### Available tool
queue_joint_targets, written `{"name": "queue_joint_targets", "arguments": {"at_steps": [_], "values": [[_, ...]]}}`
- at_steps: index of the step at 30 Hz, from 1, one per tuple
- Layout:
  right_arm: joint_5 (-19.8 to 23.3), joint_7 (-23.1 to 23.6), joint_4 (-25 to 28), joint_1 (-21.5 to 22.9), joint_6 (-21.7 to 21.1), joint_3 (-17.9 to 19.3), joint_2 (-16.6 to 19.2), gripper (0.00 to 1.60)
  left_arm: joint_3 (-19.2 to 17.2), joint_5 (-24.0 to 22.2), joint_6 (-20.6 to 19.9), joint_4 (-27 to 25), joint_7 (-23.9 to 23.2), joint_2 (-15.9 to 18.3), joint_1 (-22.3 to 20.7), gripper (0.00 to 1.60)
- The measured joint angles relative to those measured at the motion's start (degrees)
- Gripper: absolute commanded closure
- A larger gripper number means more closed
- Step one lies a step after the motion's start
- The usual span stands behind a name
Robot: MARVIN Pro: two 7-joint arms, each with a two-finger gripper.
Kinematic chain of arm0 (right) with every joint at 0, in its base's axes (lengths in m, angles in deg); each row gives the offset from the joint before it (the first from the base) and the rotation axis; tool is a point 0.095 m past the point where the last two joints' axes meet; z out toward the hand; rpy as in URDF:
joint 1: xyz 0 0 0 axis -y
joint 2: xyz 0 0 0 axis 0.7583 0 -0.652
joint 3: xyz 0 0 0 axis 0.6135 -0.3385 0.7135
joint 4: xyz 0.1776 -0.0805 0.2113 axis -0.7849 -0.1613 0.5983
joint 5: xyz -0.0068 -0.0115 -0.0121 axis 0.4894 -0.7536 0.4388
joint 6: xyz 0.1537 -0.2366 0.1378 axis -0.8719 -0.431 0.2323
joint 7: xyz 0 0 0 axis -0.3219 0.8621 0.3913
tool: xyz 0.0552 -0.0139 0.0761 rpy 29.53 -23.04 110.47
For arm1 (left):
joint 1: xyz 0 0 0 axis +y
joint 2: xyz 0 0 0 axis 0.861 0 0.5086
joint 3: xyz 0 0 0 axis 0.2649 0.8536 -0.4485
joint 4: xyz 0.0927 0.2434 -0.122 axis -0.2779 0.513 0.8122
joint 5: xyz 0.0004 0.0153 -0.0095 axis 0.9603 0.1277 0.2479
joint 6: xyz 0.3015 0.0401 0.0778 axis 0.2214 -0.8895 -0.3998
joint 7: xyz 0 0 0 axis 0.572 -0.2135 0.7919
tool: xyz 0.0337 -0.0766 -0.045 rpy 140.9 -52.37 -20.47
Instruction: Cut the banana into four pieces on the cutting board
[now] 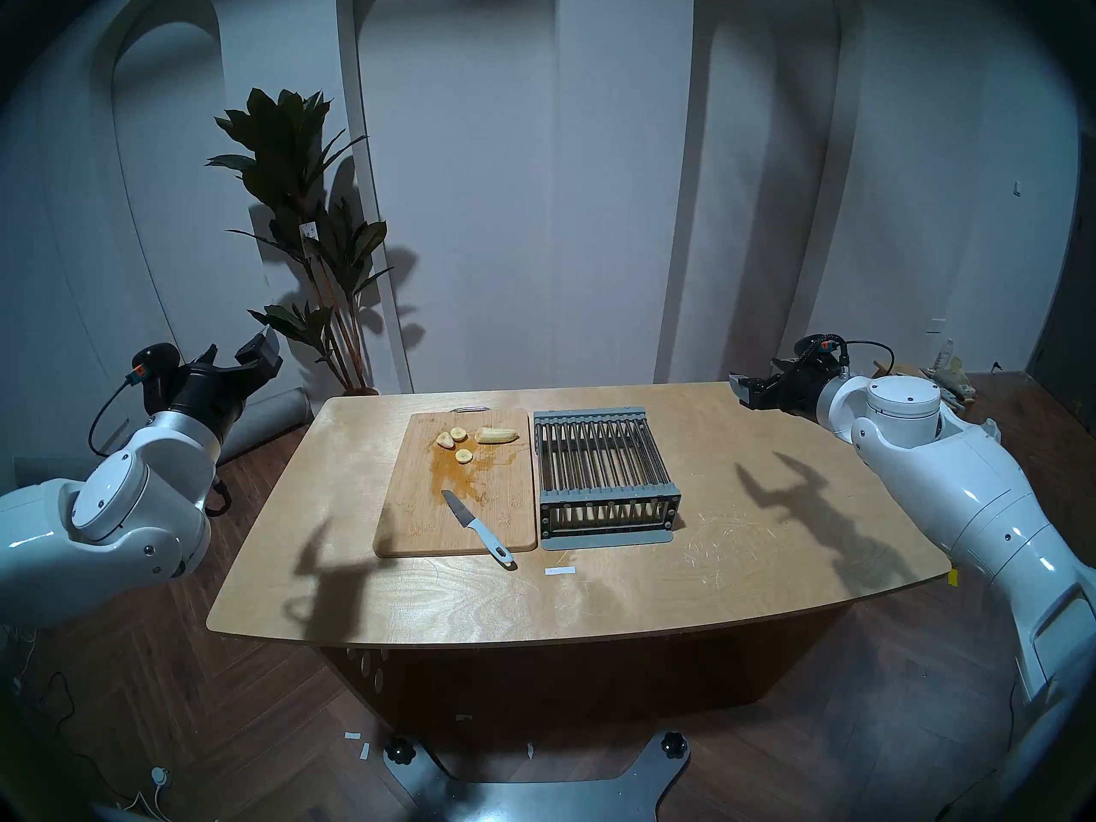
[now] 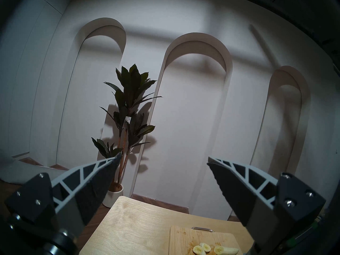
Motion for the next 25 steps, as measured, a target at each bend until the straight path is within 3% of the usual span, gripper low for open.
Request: {"name": "queue_joint_targets", "arguments": {"at_steps": [3,11,20,25], "values": [[-2.1,2.1,-1.0,0.2,2.6,0.4,-0.1,0.0,0.0,0.0,-0.8,2.2,-0.4,-0.4,-0.1,0.0],[-3.9,5.3,-2.3,-0.7,9.5,1.8,-1.6,0.0,-0.3,3.1,-7.9,9.7,-3.4,-3.9,-1.8,0.0],[-3.4,7.6,-2.0,-4.0,17.4,3.3,-3.6,0.0,-0.1,10.3,-16.9,17.2,-6.7,-10.3,-5.4,0.0],[-2.8,8.3,-2.0,-6.3,21.7,4.5,-4.8,0.0,0.8,14.5,-18.9,20.1,-7.0,-13.8,-6.8,0.0]]}}
